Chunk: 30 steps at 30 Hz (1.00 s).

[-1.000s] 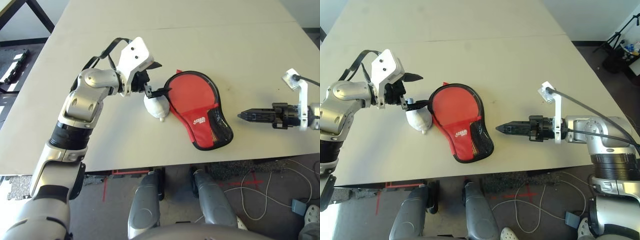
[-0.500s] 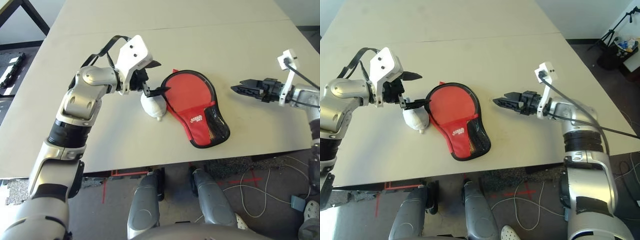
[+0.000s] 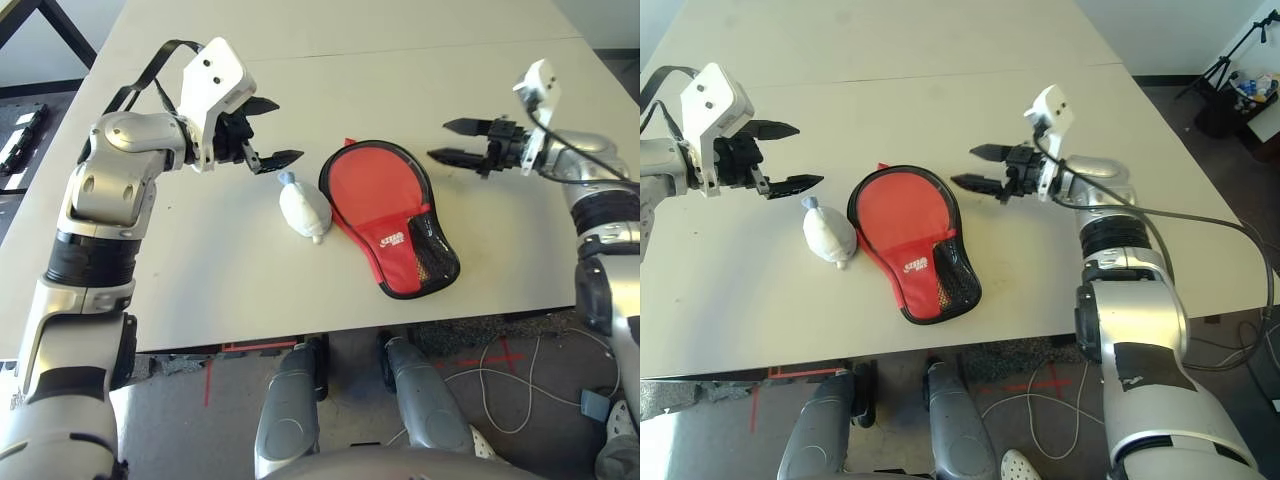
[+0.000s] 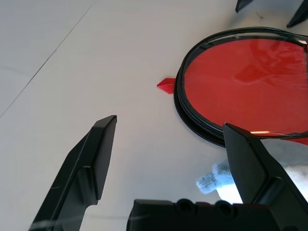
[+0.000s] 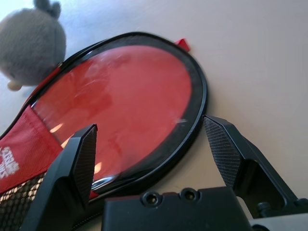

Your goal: Store the ping-pong paddle in its case and zip it.

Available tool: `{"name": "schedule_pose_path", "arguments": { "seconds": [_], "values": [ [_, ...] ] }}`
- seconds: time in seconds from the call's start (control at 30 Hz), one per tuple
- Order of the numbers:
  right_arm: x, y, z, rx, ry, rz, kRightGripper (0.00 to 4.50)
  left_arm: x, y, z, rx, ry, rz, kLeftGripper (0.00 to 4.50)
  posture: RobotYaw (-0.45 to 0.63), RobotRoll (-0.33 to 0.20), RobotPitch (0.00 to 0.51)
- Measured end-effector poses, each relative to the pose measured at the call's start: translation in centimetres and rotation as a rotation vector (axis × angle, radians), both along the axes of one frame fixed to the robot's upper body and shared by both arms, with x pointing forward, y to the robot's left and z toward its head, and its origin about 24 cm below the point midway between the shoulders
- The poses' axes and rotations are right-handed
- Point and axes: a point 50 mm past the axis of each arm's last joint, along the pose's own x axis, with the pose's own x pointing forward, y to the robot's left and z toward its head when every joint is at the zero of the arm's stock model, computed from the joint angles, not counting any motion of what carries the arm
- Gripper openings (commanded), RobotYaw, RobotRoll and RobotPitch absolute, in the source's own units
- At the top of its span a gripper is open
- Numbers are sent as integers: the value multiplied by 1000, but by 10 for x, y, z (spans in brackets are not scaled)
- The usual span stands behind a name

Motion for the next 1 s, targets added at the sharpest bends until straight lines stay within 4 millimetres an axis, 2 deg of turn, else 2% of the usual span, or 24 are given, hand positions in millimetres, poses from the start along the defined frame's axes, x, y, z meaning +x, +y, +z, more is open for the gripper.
{"name": "schedule_pose_path", "arguments": {
  "seconds": [0.27,0.73,1.0],
  "values": [
    [0,25,-14,-93,-1,109,4486,-2,-2,-1,-1,14,-1,4500,5,0,266],
    [3,25,-15,-170,-30,85,4486,-4,-2,-5,-13,42,-2,4500,5,0,266],
    [2,14,-12,-217,-35,83,4486,-4,-1,-4,-11,41,0,4500,-2,0,262]
  ]
}}
